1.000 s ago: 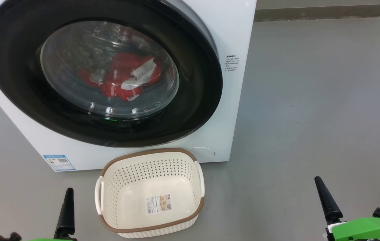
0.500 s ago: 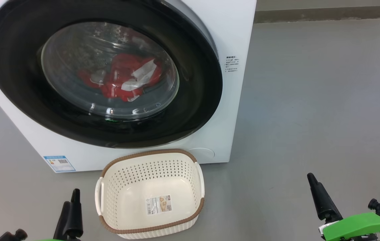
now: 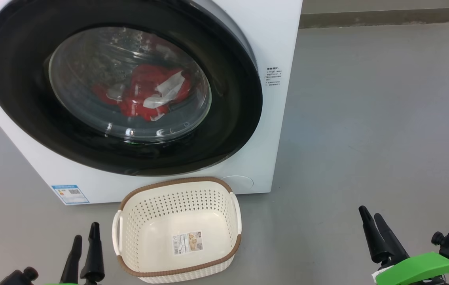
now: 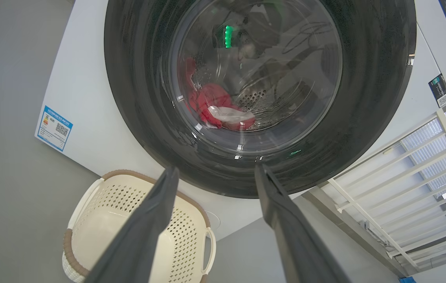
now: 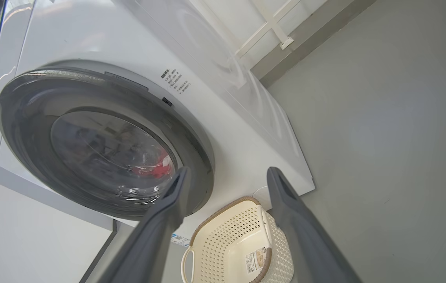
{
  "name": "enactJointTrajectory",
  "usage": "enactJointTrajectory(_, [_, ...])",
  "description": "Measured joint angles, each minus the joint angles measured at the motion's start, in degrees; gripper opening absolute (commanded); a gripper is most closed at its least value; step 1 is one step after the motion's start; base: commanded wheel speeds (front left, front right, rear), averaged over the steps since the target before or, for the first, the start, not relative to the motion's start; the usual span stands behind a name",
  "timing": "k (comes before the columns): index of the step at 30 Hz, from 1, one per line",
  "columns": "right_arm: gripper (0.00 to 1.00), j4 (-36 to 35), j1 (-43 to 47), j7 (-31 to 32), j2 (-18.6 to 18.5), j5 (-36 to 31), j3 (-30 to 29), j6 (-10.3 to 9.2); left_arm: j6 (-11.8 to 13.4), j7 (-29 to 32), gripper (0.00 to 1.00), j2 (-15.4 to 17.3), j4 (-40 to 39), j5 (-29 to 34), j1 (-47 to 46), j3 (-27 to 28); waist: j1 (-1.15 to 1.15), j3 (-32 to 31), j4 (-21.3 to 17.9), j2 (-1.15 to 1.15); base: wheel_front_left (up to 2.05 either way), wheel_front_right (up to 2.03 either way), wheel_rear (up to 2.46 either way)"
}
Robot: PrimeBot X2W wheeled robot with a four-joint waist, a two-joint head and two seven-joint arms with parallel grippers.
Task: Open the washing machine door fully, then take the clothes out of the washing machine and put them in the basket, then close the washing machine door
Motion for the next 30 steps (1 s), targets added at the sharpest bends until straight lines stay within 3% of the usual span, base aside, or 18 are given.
enactJointTrajectory(30, [1.0, -1.1, 0.0, -5.0, -2.6, -13.7, 3.7, 0.0, 0.7, -5.0, 1.0, 0.5, -2.9, 19.7, 1.2, -2.2, 0.0, 0.6, 0.0, 0.0, 0.0, 0.0, 0.0])
